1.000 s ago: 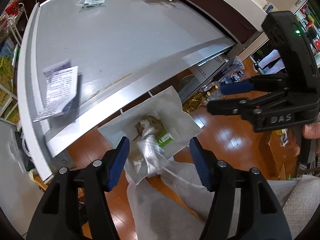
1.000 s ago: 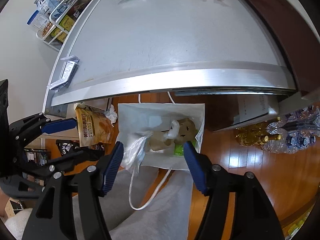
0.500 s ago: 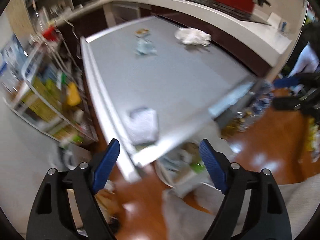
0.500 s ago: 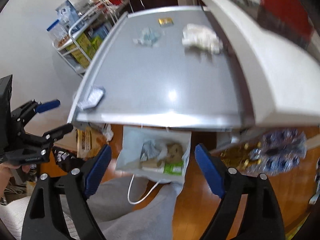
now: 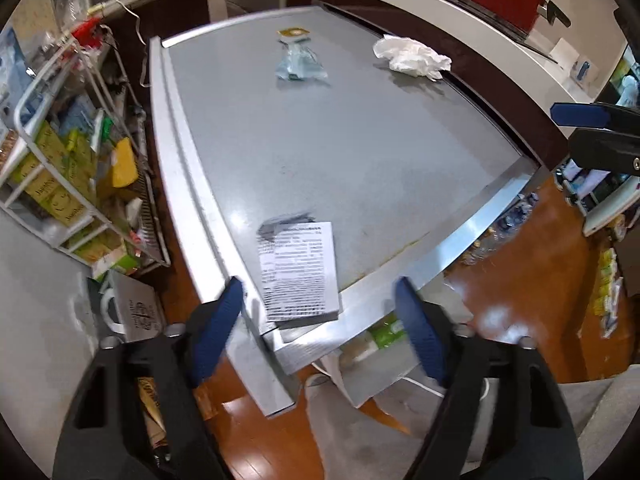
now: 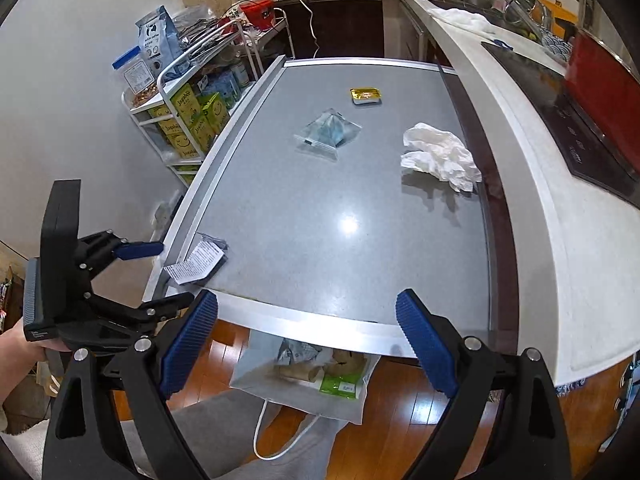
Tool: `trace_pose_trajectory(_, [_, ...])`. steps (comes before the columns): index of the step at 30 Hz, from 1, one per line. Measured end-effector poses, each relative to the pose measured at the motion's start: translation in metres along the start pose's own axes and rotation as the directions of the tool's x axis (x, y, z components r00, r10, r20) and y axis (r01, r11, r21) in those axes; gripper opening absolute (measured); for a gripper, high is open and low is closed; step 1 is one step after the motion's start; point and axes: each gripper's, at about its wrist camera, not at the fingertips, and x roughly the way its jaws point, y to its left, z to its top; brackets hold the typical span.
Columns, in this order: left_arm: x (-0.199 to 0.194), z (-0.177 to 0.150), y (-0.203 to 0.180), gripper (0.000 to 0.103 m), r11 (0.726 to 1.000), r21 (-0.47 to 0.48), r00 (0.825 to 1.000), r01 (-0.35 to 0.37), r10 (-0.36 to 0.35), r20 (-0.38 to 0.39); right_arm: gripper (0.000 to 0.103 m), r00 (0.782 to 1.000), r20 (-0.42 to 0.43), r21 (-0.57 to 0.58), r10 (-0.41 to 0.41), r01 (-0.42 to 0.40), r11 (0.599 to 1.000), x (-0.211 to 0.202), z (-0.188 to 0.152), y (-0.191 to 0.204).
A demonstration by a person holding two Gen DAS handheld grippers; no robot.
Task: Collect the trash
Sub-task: 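Grasp the printed paper receipt on the counter with the left tool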
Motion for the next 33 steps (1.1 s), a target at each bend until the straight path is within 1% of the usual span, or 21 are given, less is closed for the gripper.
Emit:
trace_pose_trajectory(1, [0.005,0.0,0.001,0.058,1.0,-0.005,1.0,0.016,-0.016,-0.017,0.089,1.0,-0.002,0.002,0.002,-0.002,1.0,0.002,0.001,-0.001])
trace_pose_trajectory(2, [0.008,0.0,0.002,0.051,1.0,-0.009,0.999,0.025,-0.025,-0.027,0.089,1.0,-0.003,0.003,0.003,-0.003,1.0,0.002,0.002,0.0])
trace_pose_trajectory(3, [0.013,0.0,0.003,0.05,0.999,-0.017,0.998,0.036,-0.036,-0.042,0.089,1.0,-0.003,0.005,0.004,-0.004,1.0,0.002,0.002,-0.001])
trace_pose_trajectory(5, [0.018,0.0,0.004,0.05,0.999,-0.03,0.998,0.041,-0.042,-0.047,0.089,1.0,-0.001,0.009,0.004,-0.004,1.0,0.002,0.004,-0.002])
trace_pose_trajectory(7, [0.02,0.003,0.006,0.05,0.998,-0.046,0.998,0.041,-0.042,-0.037,0.089,1.0,0.0,0.013,0.005,-0.005,1.0,0.001,0.005,-0.003])
trace_pose_trajectory(11, [0.024,0.013,0.006,0.05,0.998,-0.059,0.999,0.024,-0.025,-0.027,0.089,1.0,0.001,0.016,0.005,-0.005,1.0,0.001,0.007,-0.006])
trace_pose_trajectory(13, [0.026,0.018,0.007,0.051,0.998,-0.063,0.999,0.021,-0.023,-0.027,0.089,1.0,0.0,0.014,0.004,-0.004,1.0,0.001,0.009,-0.006])
trace_pose_trajectory(14, [0.027,0.02,0.007,0.053,0.998,-0.064,0.999,0.018,-0.02,-0.027,0.089,1.0,0.001,0.013,0.004,-0.004,1.0,0.002,0.009,-0.006])
trace_pose_trajectory(15, [0.028,0.023,0.008,0.057,0.998,-0.068,1.0,0.006,-0.008,-0.027,0.089,1.0,0.001,0.014,0.006,-0.006,1.0,0.002,0.01,-0.007])
trace_pose_trajectory(16, [0.029,0.025,0.008,0.058,0.997,-0.074,1.0,-0.003,0.001,-0.028,0.089,1.0,0.0,0.014,0.007,-0.007,1.0,0.002,0.01,-0.006])
trace_pose_trajectory(19, [0.029,0.027,0.009,0.058,0.995,-0.095,1.0,-0.009,0.007,-0.029,0.089,1.0,-0.001,0.01,0.009,-0.009,1.0,0.004,0.013,-0.006])
trace_pose_trajectory(20, [0.028,0.027,0.009,0.058,0.995,-0.099,0.999,-0.031,0.027,-0.034,0.089,1.0,-0.001,0.009,0.009,-0.009,1.0,0.004,0.014,-0.006])
trace_pose_trajectory(22, [0.025,0.026,0.01,0.058,0.993,-0.111,0.999,-0.035,0.031,-0.034,0.089,1.0,0.0,0.003,0.002,-0.002,1.0,0.007,0.016,-0.007])
trace_pose_trajectory(26, [0.023,0.022,0.011,0.057,0.99,-0.135,0.999,-0.028,0.022,-0.041,0.09,0.999,0.004,0.002,-0.045,0.045,0.999,0.018,0.03,-0.016])
trace_pose_trajectory(27, [0.025,0.021,0.01,0.054,0.991,-0.133,0.999,-0.031,0.025,-0.046,0.09,0.997,0.006,-0.003,-0.078,0.078,0.997,0.023,0.038,-0.02])
trace_pose_trajectory(28, [0.028,0.021,0.01,0.048,0.991,-0.134,0.998,-0.027,0.02,-0.053,0.091,0.995,0.012,-0.01,-0.099,0.099,0.995,0.027,0.044,-0.022])
trace_pose_trajectory(29, [0.03,0.02,0.01,0.04,0.99,-0.138,0.998,-0.022,0.014,-0.058,0.094,0.993,0.024,-0.022,-0.118,0.119,0.993,0.031,0.051,-0.025])
trace_pose_trajectory(30, [0.029,0.02,0.01,0.038,0.99,-0.139,0.999,-0.017,0.01,-0.045,0.097,0.99,0.036,-0.036,-0.137,0.138,0.99,0.035,0.058,-0.027])
trace_pose_trajectory(31, [0.029,0.021,0.011,0.038,0.989,-0.146,0.999,-0.004,-0.003,-0.046,0.097,0.984,0.043,-0.057,-0.173,0.175,0.983,0.043,0.069,-0.03])
trace_pose_trajectory(33, [0.029,0.021,0.011,0.038,0.989,-0.15,0.999,0.001,-0.007,-0.04,0.097,0.975,0.04,-0.091,-0.217,0.22,0.971,0.058,0.086,-0.034])
